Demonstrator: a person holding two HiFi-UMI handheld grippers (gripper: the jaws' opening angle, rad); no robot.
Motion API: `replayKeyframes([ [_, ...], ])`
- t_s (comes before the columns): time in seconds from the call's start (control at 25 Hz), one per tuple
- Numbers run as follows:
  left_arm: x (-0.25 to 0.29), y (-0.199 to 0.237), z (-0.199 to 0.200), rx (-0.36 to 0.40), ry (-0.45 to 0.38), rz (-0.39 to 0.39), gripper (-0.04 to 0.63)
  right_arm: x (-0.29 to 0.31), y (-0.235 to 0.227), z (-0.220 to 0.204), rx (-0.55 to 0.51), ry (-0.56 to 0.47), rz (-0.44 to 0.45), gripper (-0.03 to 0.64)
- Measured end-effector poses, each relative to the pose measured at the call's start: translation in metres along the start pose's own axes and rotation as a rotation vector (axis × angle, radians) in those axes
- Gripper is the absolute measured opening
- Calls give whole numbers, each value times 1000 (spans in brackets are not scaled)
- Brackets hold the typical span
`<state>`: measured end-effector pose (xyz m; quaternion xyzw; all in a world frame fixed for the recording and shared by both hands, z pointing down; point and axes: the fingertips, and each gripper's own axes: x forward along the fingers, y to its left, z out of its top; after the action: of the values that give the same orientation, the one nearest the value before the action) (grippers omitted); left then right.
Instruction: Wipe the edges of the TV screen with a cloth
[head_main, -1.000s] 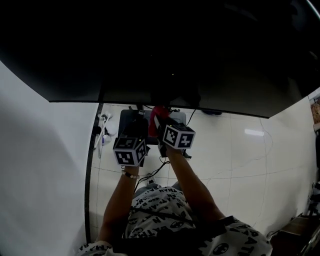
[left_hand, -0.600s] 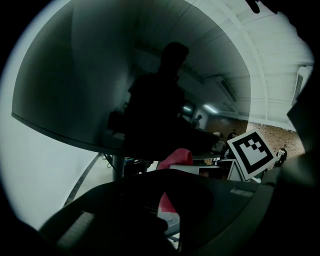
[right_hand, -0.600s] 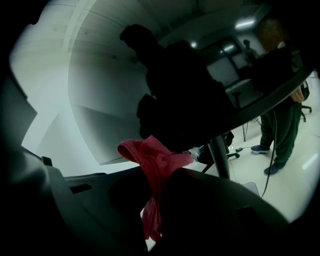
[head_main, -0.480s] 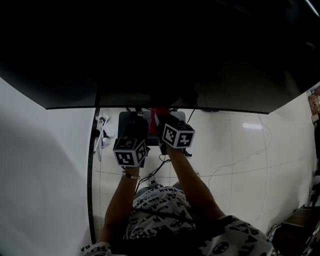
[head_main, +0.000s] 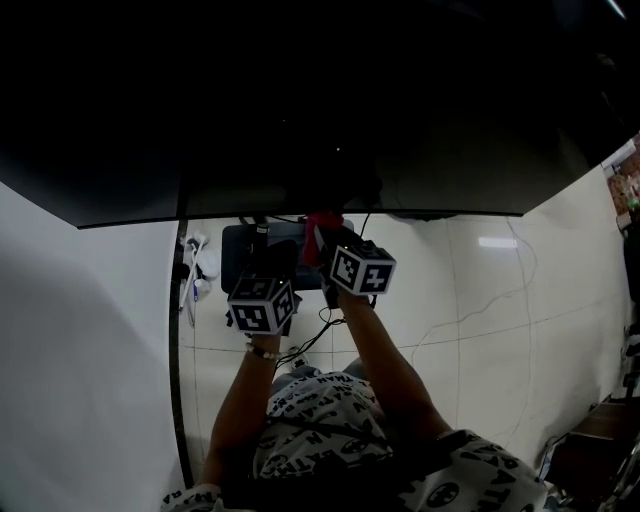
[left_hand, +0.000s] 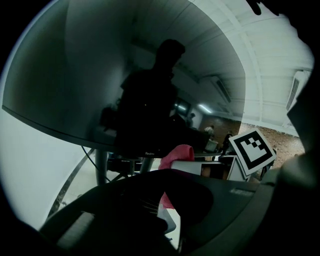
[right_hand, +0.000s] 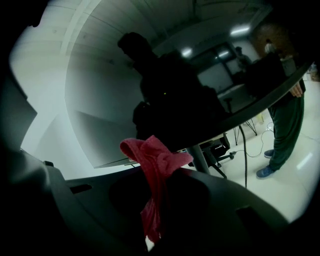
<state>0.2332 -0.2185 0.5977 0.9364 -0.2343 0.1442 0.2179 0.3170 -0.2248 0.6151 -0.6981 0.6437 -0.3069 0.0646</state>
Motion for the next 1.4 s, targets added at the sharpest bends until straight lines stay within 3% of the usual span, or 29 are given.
replayKeyframes([
  [0.32, 33, -56, -12, 14, 19, -80, -6, -44, -63, 19, -19, -23, -89, 75],
  [0.72, 81, -168, -16, 39, 20, -178, -6, -117, -172, 57, -39, -24, -194, 75],
  [1.4, 144, -326, -25, 118, 13, -253, -6, -239, -331, 107, -30, -46, -339, 77],
])
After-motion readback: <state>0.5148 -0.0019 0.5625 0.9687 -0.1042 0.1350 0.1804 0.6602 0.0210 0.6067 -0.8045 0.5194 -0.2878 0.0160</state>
